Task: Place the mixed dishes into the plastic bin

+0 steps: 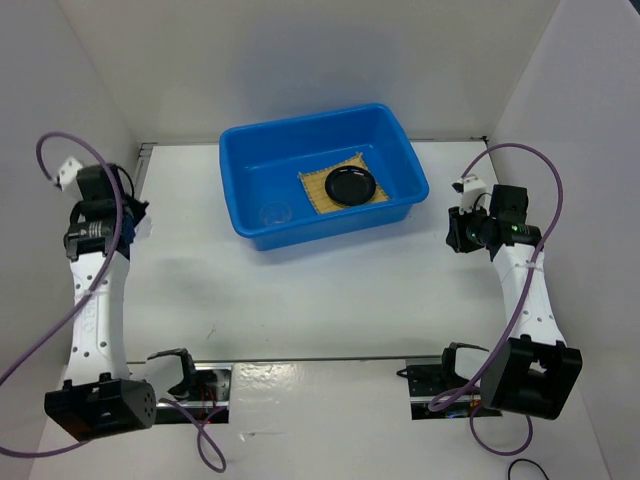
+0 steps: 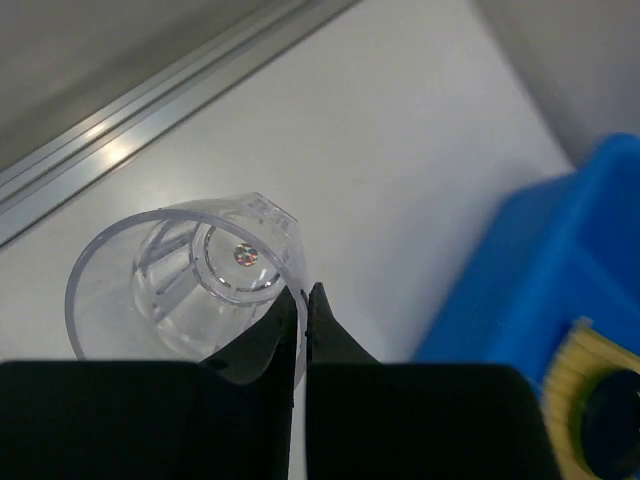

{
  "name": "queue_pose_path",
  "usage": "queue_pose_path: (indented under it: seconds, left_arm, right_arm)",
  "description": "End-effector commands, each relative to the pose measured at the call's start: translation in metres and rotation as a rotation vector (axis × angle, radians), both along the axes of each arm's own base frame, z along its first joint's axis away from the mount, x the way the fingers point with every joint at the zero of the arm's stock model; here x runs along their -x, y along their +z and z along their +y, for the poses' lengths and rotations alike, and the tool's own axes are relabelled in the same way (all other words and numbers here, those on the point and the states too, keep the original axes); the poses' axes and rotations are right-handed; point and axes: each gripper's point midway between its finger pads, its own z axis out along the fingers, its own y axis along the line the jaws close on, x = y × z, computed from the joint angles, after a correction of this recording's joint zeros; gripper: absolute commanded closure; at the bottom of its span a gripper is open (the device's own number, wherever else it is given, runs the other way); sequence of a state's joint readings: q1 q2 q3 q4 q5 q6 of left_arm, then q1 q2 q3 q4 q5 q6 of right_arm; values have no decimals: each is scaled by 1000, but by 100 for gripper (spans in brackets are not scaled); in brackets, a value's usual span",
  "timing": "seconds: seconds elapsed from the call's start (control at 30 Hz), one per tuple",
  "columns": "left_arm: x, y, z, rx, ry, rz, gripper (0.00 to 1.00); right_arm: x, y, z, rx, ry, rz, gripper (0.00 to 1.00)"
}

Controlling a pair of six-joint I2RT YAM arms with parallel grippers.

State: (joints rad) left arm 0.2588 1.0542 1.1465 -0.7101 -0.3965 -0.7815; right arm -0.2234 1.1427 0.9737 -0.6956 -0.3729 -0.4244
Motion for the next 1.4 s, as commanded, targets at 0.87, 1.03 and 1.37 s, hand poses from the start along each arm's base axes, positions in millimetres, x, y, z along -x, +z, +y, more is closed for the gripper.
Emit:
queue_pose_path:
  seconds: [0.87, 1.03, 1.37]
  left_arm:
    - [-306, -56, -281, -230, -1038, 157, 100]
    - [-309, -92, -288, -202, -1078, 210, 100]
    - [-297, -65, -280, -207, -1090, 211, 87]
  right_arm:
    - [-5, -15, -21, 16, -82, 46, 72]
    - [-9, -18, -23, 15, -95, 56, 62]
    - [-10, -17, -20, 5, -76, 59, 27]
